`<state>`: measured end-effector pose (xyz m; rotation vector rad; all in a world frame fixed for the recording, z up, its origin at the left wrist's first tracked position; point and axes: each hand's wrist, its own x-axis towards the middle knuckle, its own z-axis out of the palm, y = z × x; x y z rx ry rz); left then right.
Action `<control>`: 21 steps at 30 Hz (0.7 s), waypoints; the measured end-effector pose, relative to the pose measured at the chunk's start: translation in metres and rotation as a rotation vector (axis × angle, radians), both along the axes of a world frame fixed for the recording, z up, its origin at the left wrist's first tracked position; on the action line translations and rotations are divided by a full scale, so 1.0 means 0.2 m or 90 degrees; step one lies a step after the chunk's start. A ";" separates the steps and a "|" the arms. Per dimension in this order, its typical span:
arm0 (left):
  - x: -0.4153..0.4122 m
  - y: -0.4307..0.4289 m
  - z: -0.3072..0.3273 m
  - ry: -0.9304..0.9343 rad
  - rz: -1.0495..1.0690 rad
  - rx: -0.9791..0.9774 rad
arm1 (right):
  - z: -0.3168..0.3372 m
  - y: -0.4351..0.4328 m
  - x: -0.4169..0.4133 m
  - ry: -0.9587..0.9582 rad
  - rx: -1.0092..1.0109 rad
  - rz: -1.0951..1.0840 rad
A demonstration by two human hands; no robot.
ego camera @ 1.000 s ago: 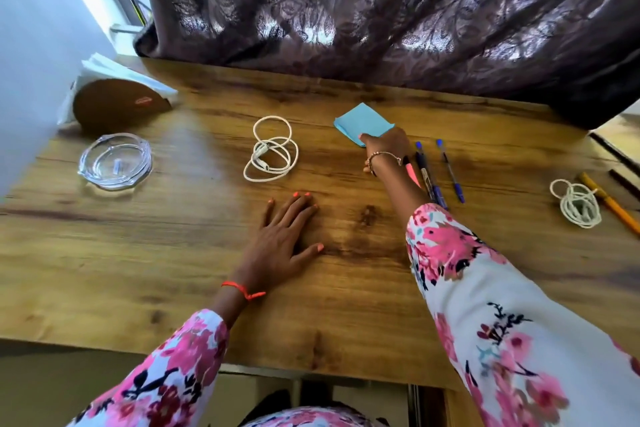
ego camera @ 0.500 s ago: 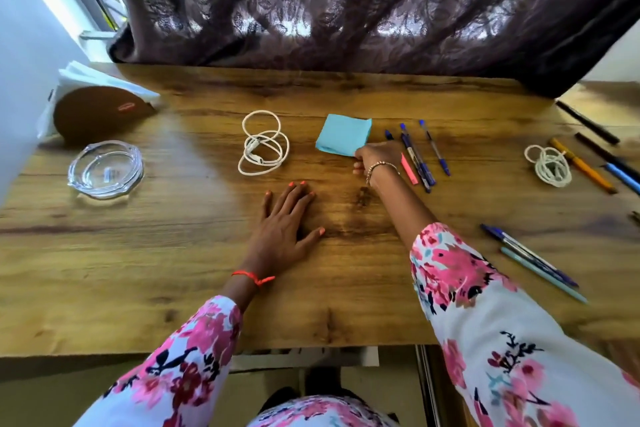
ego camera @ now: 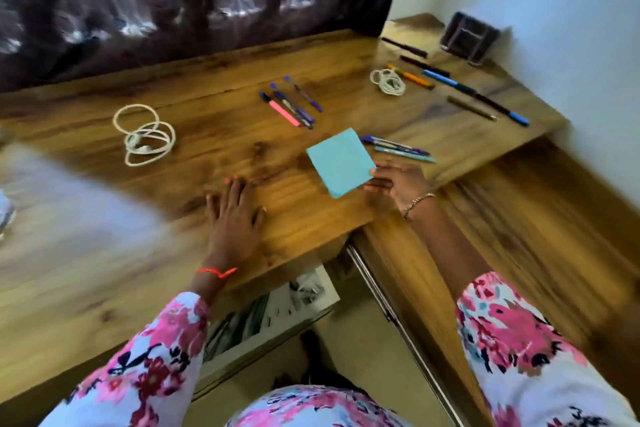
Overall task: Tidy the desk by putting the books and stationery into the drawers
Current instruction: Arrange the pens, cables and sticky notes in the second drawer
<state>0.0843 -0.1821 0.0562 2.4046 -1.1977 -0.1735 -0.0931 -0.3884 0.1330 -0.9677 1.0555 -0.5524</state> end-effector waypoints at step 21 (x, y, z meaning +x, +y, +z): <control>-0.85 -0.30 -0.11 0.002 -0.544 0.115 | -0.58 -0.12 -0.90 0.265 0.020 -0.121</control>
